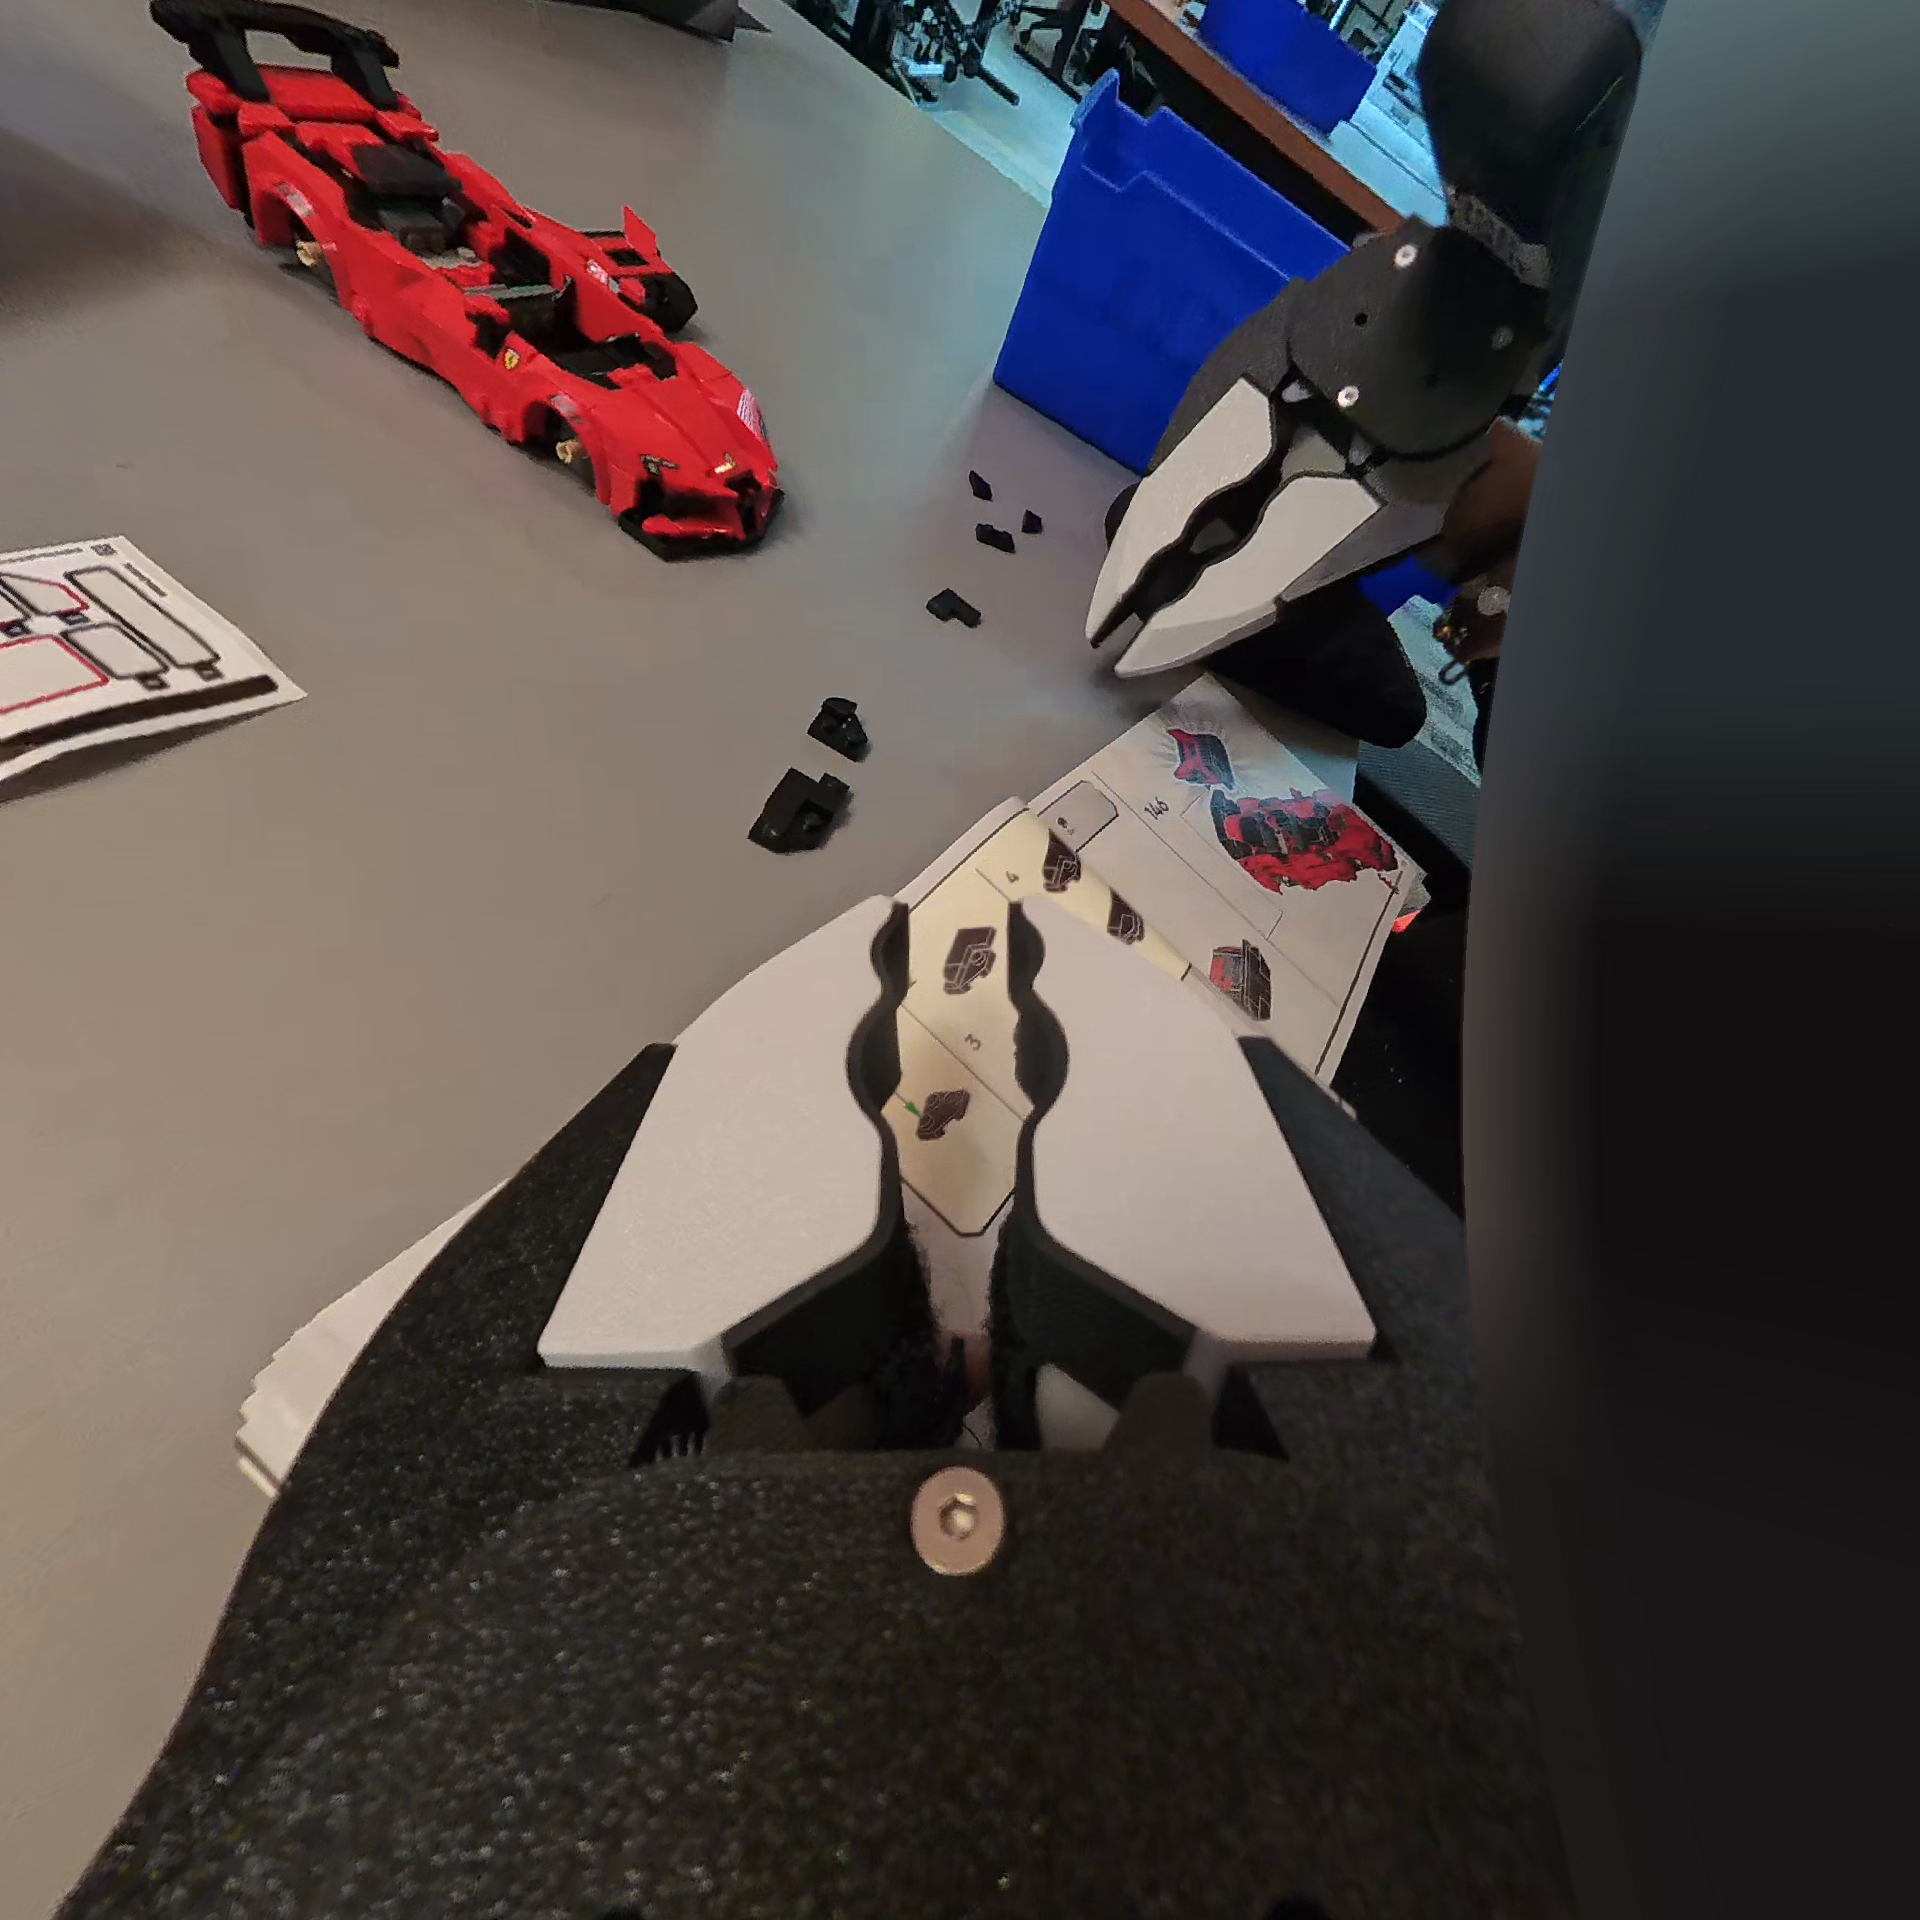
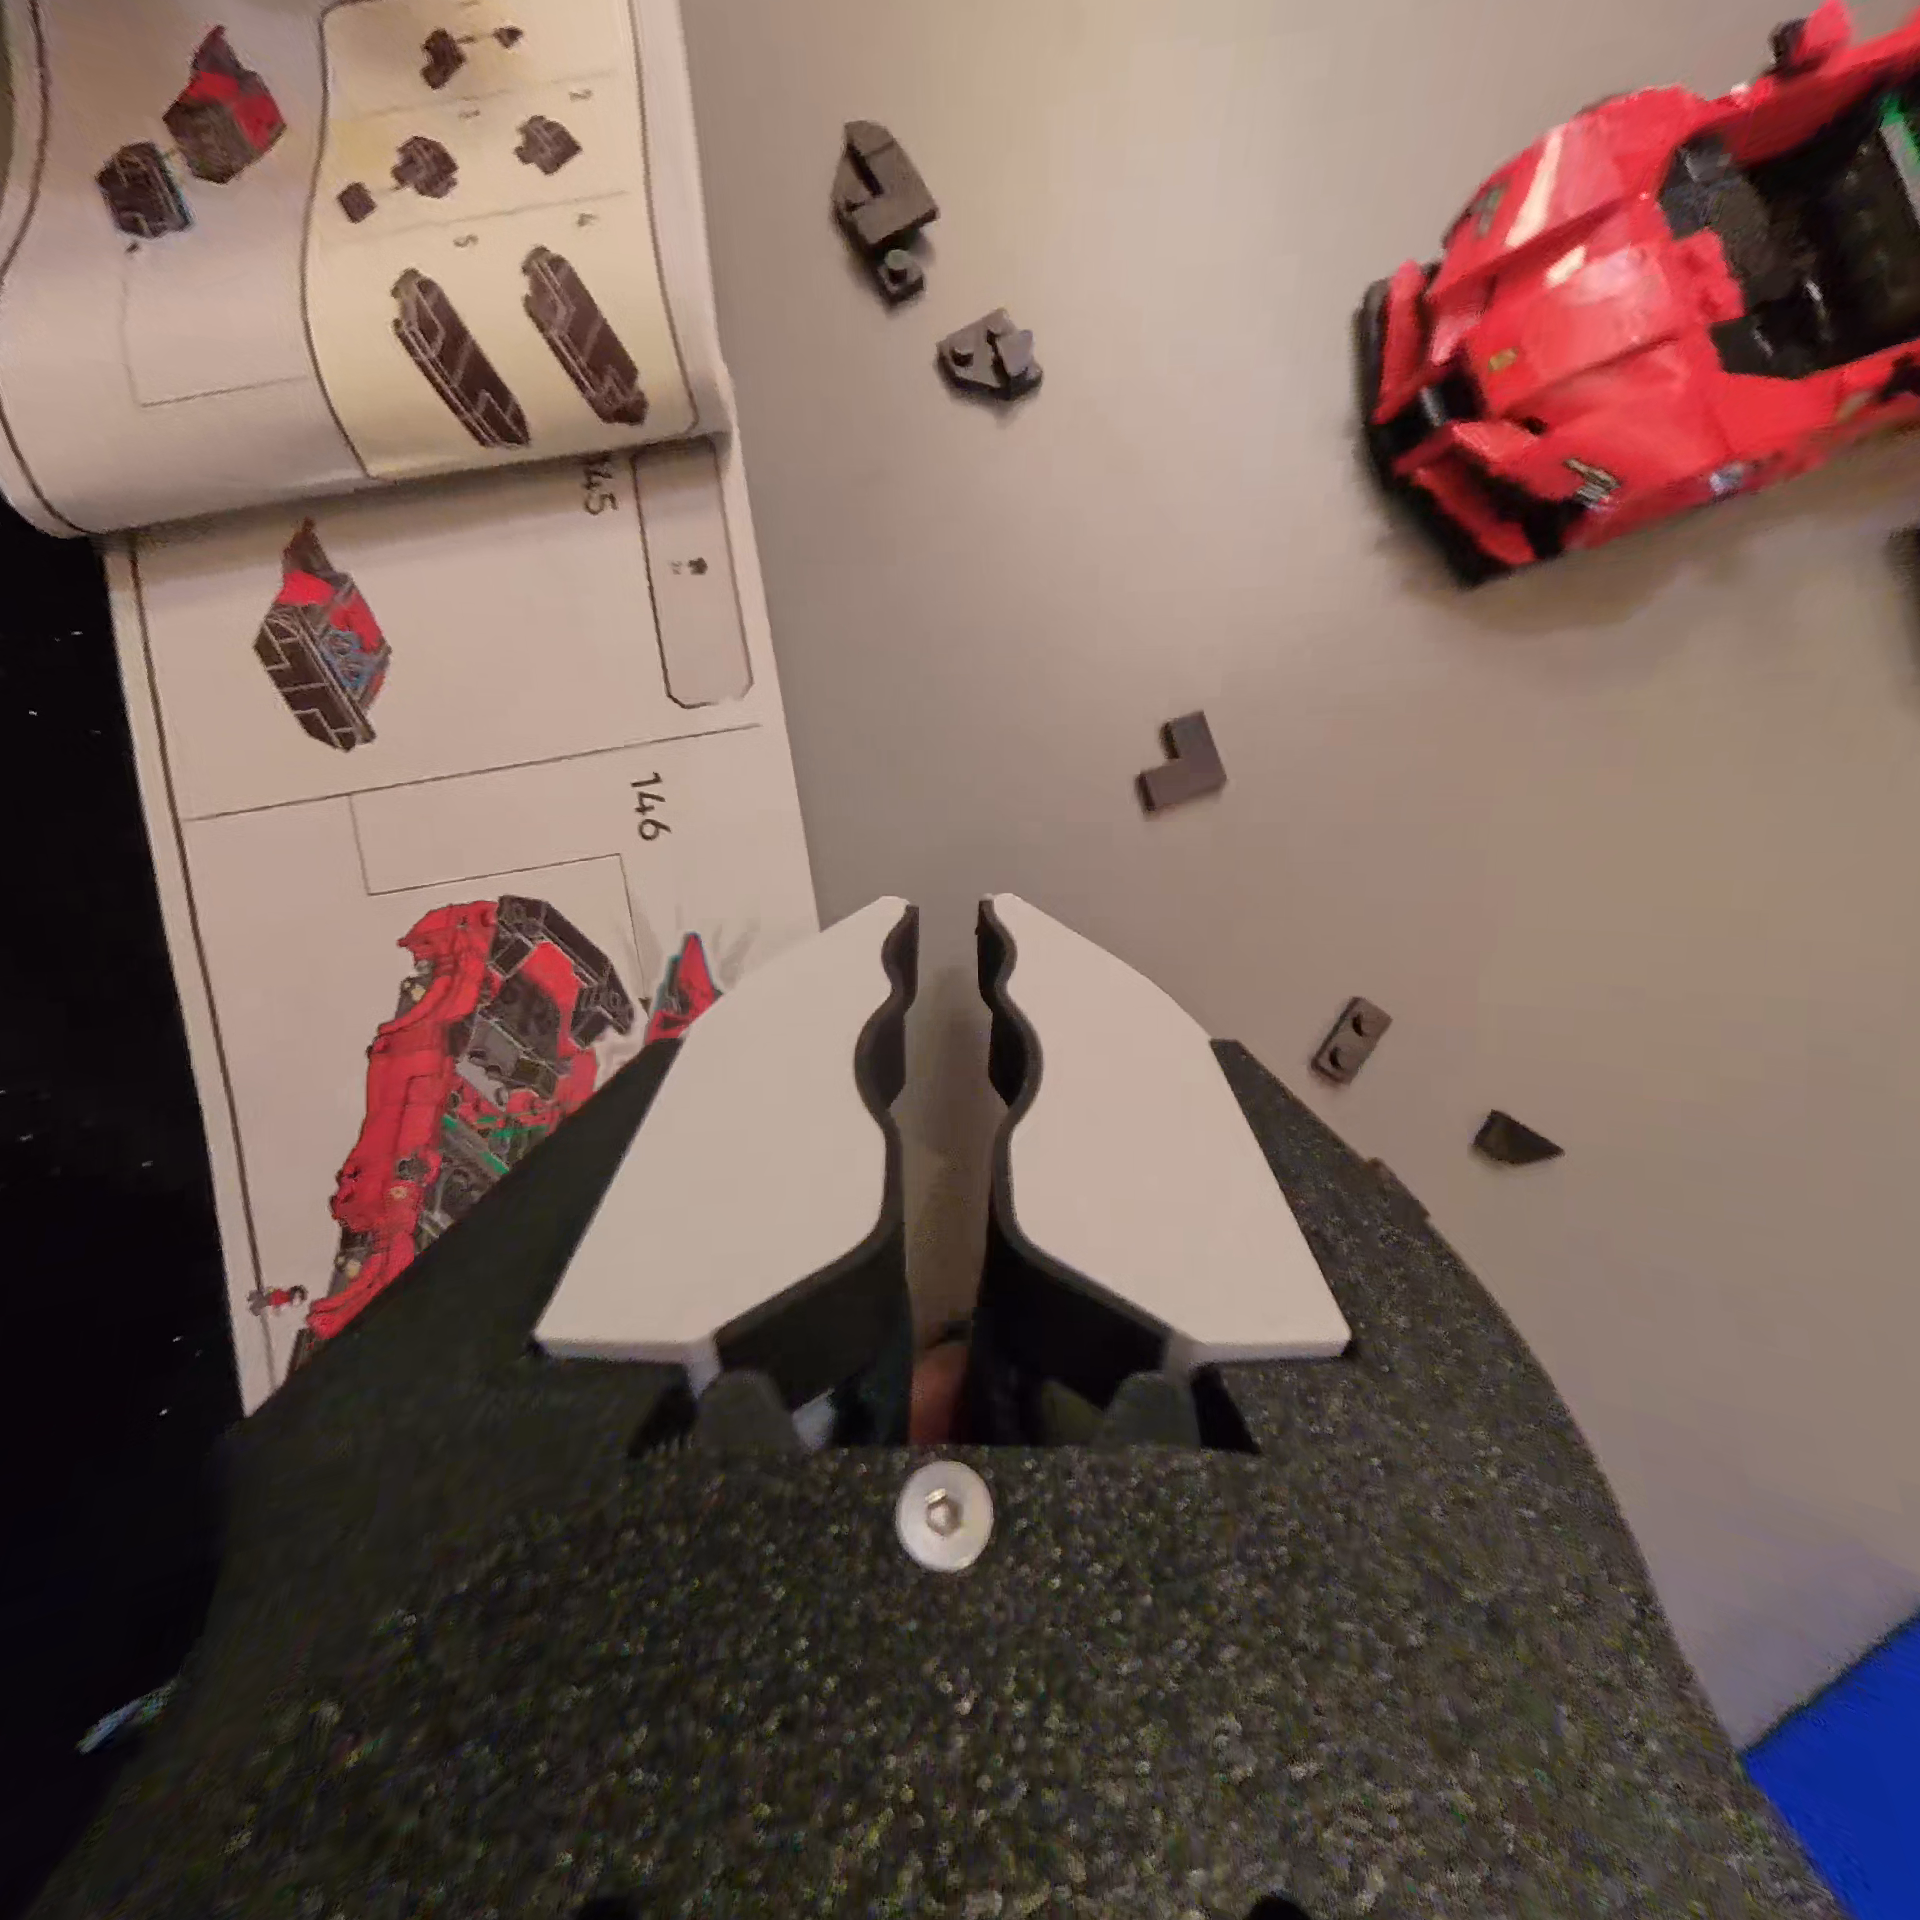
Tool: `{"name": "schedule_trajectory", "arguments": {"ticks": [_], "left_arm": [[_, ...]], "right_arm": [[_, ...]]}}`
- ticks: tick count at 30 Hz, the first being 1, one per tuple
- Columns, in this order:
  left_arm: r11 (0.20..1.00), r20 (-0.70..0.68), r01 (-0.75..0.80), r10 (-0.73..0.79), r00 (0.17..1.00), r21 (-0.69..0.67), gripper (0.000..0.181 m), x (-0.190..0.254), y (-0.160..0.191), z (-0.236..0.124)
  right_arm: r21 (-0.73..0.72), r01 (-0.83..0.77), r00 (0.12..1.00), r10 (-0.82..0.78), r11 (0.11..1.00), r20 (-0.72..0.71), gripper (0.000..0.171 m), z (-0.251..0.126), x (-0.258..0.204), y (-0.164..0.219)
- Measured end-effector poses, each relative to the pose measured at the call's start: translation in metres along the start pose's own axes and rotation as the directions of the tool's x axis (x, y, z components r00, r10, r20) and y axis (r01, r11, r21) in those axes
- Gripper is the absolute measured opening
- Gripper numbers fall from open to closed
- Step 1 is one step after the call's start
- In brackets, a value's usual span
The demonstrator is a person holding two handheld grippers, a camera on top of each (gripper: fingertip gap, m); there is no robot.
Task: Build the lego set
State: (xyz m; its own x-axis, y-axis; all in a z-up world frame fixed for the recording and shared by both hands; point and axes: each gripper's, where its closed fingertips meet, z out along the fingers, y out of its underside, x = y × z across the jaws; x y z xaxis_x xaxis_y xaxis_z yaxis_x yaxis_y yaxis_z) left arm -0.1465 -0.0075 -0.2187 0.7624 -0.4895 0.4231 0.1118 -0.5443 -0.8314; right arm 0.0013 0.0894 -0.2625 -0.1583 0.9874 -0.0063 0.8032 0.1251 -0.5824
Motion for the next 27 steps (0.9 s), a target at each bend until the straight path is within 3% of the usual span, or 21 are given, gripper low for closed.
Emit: {"name": "schedule_trajectory", "arguments": {"ticks": [7,12,19,23,27], "left_arm": [[1.0,-0.004,-0.01,0.01,1.0,-0.009,0.02,0.005,0.001,0.007],[0.999,0.009,-0.03,0.03,1.0,-0.032,0.023,0.003,-0.001,0.013],[0.997,0.018,-0.076,0.077,0.997,-0.031,0.021,0.001,-0.01,0.017],[0.996,0.012,-0.078,0.078,0.997,-0.039,0.02,-0.003,-0.011,0.02],[0.992,-0.008,-0.108,0.108,0.994,-0.061,0.02,0.001,-0.015,0.025]], "right_arm": [[0.021,-0.113,0.991,0.114,0.993,-0.07,0.02,-0.018,0.019,0.02],[0.022,-0.082,0.992,0.084,0.996,-0.098,0.018,-0.025,0.029,0.021],[-0.098,-0.111,0.976,0.09,0.989,-0.199,0.02,-0.043,0.054,0.034],[0.029,-0.087,0.995,0.088,0.996,-0.043,0.022,-0.017,0.038,0.003],[-0.041,0.044,0.998,-0.046,0.998,-0.039,0.029,0.012,0.049,-0.004]]}}
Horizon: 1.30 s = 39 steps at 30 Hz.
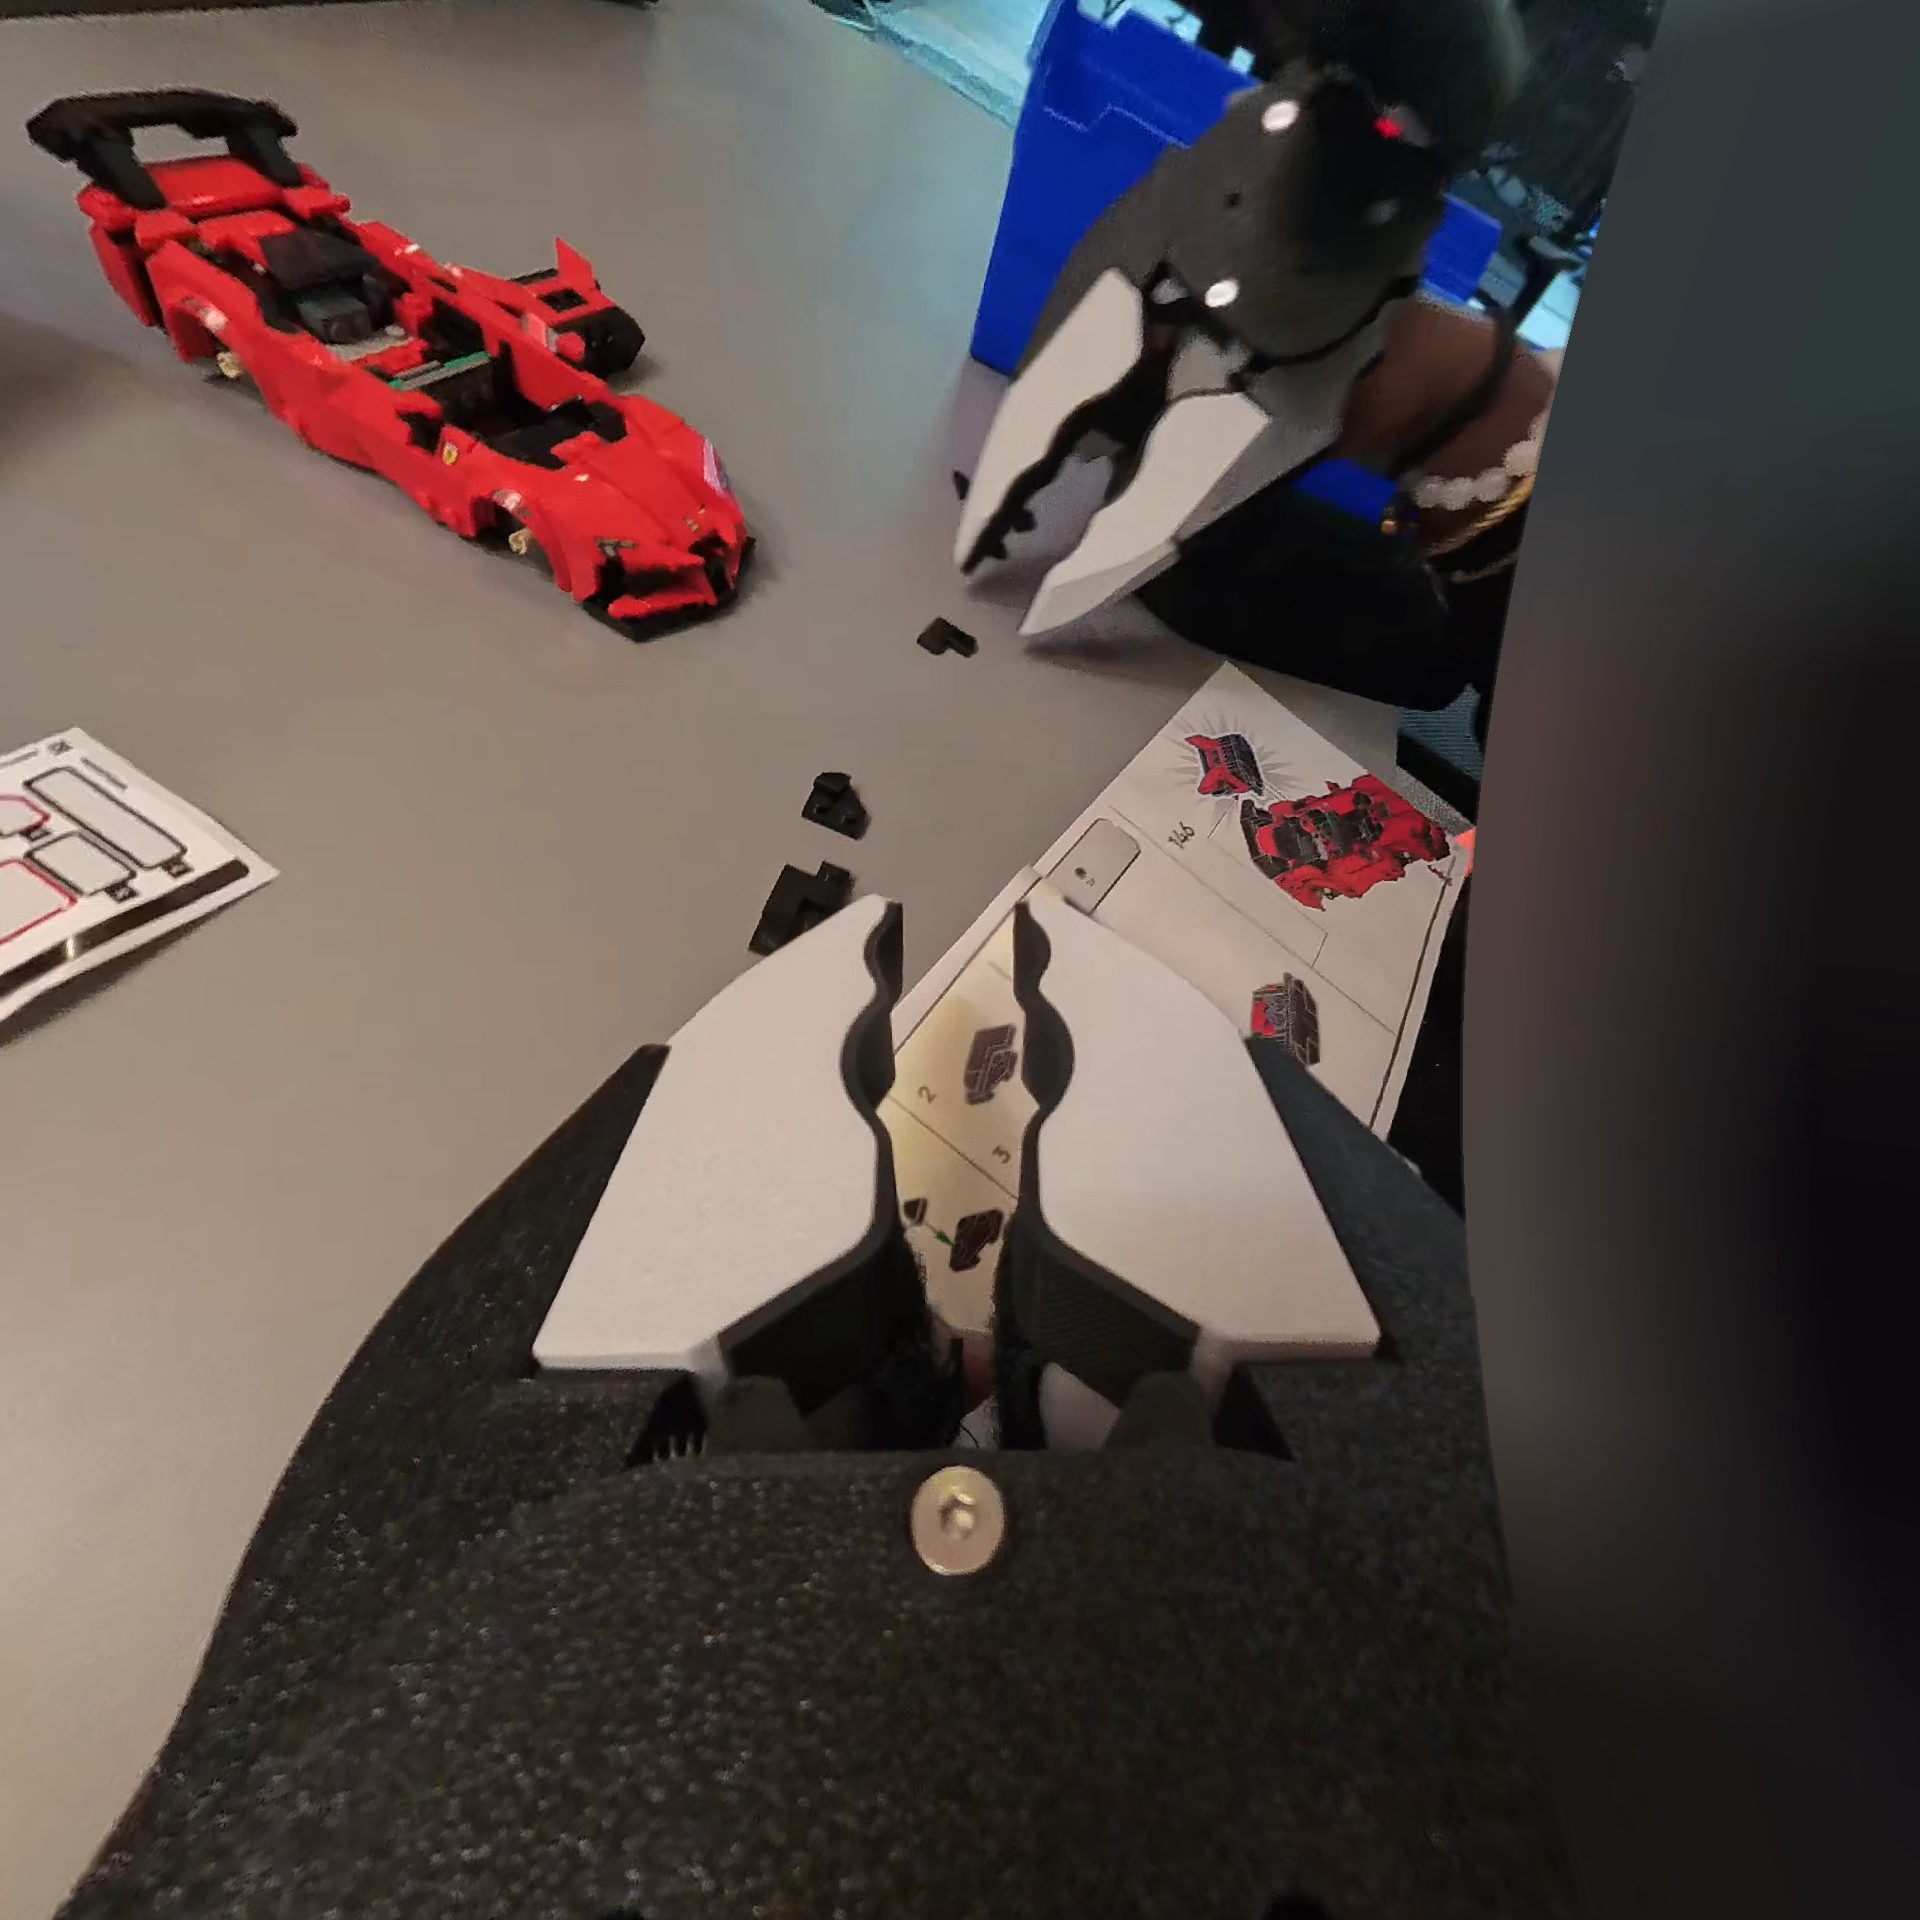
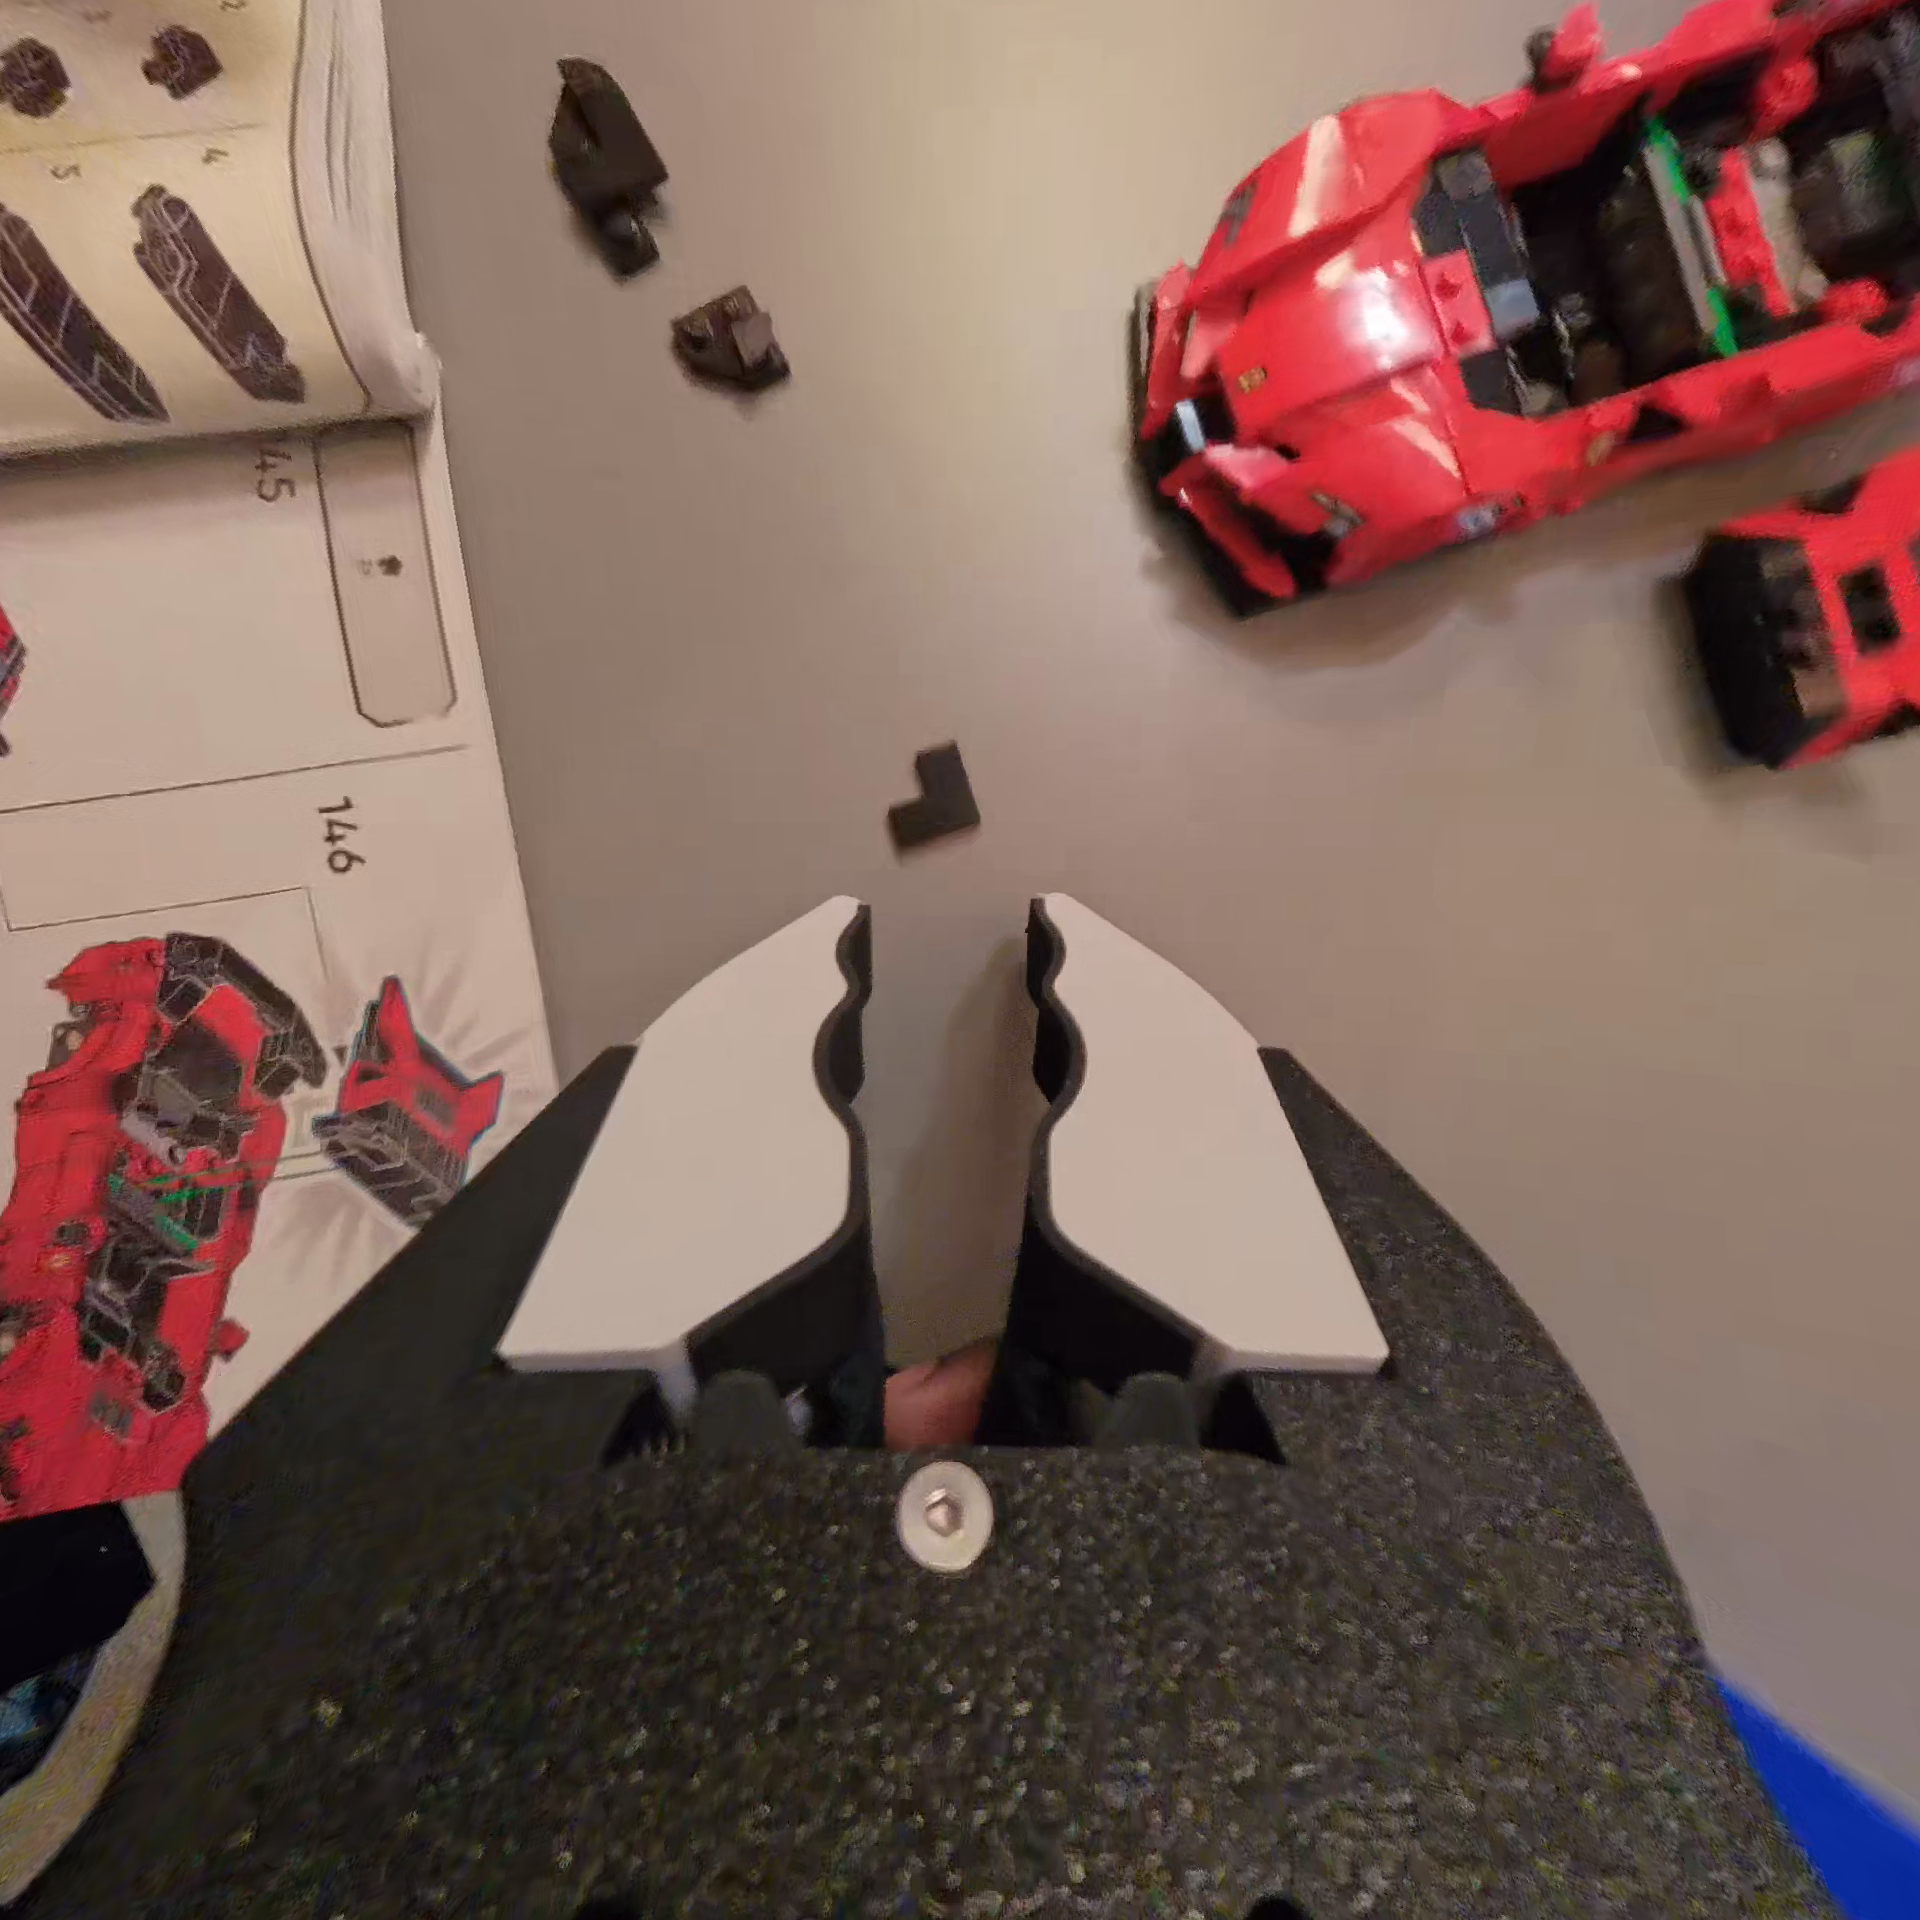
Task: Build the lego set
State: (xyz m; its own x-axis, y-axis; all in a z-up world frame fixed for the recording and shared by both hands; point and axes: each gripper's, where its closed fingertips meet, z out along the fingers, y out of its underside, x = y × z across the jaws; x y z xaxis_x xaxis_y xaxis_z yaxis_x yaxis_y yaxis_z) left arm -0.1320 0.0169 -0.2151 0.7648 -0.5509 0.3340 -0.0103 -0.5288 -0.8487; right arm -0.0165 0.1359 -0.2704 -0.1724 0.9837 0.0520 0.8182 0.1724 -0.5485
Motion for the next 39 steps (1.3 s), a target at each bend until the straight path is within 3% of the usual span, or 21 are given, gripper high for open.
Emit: {"name": "schedule_trajectory", "arguments": {"ticks": [5,7,14,18,22,24,28,34,39], "left_arm": [[1.0,-0.019,-0.013,0.013,1.0,-0.005,0.02,0.003,0.0,-0.001],[1.0,-0.015,-0.008,0.008,1.0,-0.011,0.02,0.0,0.003,-0.002],[0.999,-0.021,-0.007,0.006,1.0,-0.037,0.02,-0.009,0.008,-0.004],[0.998,-0.014,-0.042,0.041,0.999,-0.056,0.019,-0.015,0.004,-0.006],[0.997,-0.014,-0.069,0.068,0.998,-0.043,0.006,-0.021,-0.007,-0.005],[0.999,-0.047,0.007,-0.009,0.999,-0.041,0.006,-0.022,-0.014,0.001],[0.97,-0.296,0.243,-0.24,0.925,-0.026,0.008,-0.001,-0.037,0.012],[0.956,-0.361,0.271,-0.292,0.886,-0.108,0.01,0.001,-0.041,0.02],[0.949,-0.42,0.295,-0.313,0.852,-0.111,0.006,0.011,-0.038,0.025]], "right_arm": [[-0.009,0.094,0.993,-0.093,0.996,0.075,0.027,0.014,-0.002,-0.013],[0.002,0.112,0.988,-0.111,0.994,0.111,0.016,0.017,-0.007,-0.016],[0.019,0.17,0.973,-0.171,0.985,0.157,0.016,0.018,-0.012,-0.021],[0.096,0.274,0.939,-0.288,0.957,0.188,0.016,0.01,-0.026,-0.05],[0.24,0.465,0.84,-0.51,0.852,0.186,0.016,-0.003,-0.049,-0.097],[0.288,0.557,0.766,-0.616,0.779,0.184,0.016,-0.005,-0.059,-0.114],[0.292,0.728,0.611,-0.78,0.62,0.131,0.016,-0.005,-0.065,-0.13],[0.212,0.821,0.515,-0.848,0.53,0.127,0.016,-0.004,-0.061,-0.136],[0.234,0.835,0.485,-0.867,0.498,0.114,0.016,-0.006,-0.066,-0.139]]}}
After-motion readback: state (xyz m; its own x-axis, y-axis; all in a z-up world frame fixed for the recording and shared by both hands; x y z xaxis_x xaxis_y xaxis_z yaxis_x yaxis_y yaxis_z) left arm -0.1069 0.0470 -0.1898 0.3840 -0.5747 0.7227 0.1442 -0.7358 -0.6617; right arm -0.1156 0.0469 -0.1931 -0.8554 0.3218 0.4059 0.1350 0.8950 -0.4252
